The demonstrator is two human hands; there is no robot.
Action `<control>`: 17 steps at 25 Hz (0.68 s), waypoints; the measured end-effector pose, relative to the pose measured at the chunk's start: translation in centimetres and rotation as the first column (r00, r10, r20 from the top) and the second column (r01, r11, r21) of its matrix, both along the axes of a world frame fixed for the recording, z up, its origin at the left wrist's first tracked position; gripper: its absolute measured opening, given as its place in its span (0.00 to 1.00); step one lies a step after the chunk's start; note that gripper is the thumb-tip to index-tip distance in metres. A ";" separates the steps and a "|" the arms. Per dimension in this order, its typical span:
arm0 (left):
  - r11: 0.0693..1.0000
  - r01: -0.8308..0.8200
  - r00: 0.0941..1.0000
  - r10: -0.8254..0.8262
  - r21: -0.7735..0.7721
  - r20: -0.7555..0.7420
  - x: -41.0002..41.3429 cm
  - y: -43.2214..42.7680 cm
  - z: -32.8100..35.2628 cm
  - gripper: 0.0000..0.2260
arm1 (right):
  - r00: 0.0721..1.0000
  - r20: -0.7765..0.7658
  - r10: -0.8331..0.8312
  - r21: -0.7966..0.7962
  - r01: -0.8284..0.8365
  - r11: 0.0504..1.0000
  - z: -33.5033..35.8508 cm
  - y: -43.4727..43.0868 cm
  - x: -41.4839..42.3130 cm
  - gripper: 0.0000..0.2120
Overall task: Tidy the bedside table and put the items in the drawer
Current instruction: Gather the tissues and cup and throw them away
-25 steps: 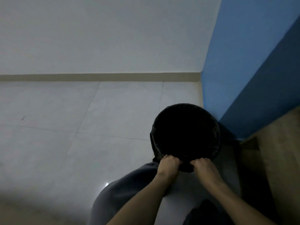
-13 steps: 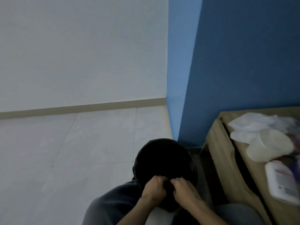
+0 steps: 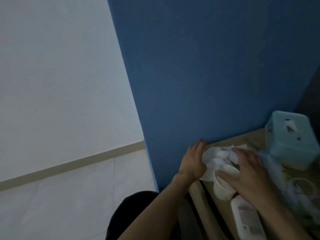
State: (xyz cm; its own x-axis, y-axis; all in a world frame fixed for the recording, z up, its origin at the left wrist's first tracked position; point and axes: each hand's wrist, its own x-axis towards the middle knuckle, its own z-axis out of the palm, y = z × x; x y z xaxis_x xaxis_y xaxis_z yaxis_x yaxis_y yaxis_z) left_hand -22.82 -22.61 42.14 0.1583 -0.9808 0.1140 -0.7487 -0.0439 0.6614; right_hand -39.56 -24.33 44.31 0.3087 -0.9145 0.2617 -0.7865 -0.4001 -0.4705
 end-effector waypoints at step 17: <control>0.983 -0.115 0.989 0.100 0.141 0.107 -2.3 -2.5 -3.7 0.13 | 0.992 0.087 0.089 0.161 -0.102 0.982 -3.2 1.1 -1.4 0.43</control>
